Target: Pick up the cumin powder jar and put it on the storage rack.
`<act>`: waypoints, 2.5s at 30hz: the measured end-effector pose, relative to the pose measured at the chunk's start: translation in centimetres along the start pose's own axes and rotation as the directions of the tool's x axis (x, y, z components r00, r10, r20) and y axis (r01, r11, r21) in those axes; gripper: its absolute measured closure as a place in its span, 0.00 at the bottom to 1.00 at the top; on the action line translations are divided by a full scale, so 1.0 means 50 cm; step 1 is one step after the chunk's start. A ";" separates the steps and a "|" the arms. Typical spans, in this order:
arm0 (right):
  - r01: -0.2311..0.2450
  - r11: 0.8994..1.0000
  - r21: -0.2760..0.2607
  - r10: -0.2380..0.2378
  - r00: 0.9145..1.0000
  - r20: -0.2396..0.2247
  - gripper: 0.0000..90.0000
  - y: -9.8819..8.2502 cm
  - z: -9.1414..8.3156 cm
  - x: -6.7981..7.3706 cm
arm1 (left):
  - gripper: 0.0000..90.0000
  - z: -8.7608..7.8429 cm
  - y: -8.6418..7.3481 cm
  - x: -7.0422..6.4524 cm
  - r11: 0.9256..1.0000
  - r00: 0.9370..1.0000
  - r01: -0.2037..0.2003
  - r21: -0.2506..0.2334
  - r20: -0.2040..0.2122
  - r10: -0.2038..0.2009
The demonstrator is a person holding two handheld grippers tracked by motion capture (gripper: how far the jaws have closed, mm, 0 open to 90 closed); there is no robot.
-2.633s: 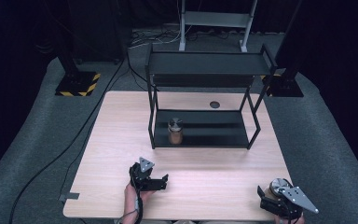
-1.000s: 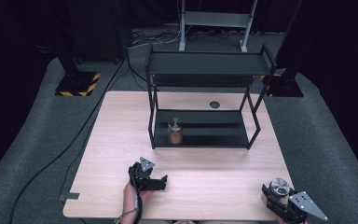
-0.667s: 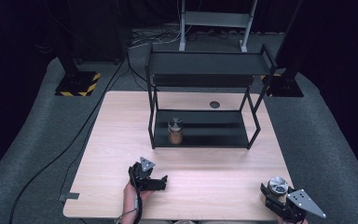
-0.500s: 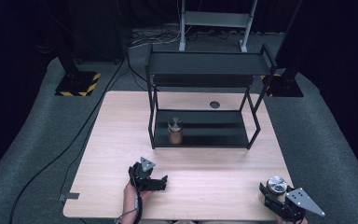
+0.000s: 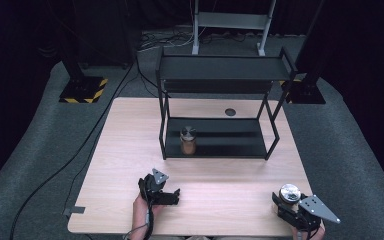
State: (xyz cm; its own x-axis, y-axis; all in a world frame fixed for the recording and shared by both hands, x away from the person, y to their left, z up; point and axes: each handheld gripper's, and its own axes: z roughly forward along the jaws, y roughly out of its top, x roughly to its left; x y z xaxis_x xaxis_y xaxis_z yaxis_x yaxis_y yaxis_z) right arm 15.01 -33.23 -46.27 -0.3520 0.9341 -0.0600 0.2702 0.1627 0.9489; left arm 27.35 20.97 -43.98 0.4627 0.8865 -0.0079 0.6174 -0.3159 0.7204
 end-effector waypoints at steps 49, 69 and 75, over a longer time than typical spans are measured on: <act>0.074 0.997 0.037 -0.072 0.996 -0.054 0.34 0.092 0.094 0.014 | 0.00 0.000 0.000 0.000 1.000 1.000 0.000 0.000 -0.001 0.000; 0.096 0.994 0.048 -0.092 0.993 -0.075 0.34 0.120 0.128 0.010 | 0.00 0.000 0.000 0.000 1.000 1.000 0.000 0.000 -0.001 0.000; 0.094 0.994 0.051 -0.090 0.993 -0.079 0.34 0.126 0.140 0.009 | 0.00 0.000 0.000 0.000 1.000 1.000 -0.001 -0.001 -0.001 0.001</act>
State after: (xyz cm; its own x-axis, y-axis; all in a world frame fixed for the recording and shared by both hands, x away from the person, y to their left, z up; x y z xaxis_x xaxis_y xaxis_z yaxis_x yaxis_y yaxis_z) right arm 22.79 -29.56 -42.49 -0.4446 0.8876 -0.1206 0.2808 0.2659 0.9222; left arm 27.34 20.96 -44.00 0.4627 0.8865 -0.0068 0.6164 -0.3162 0.7212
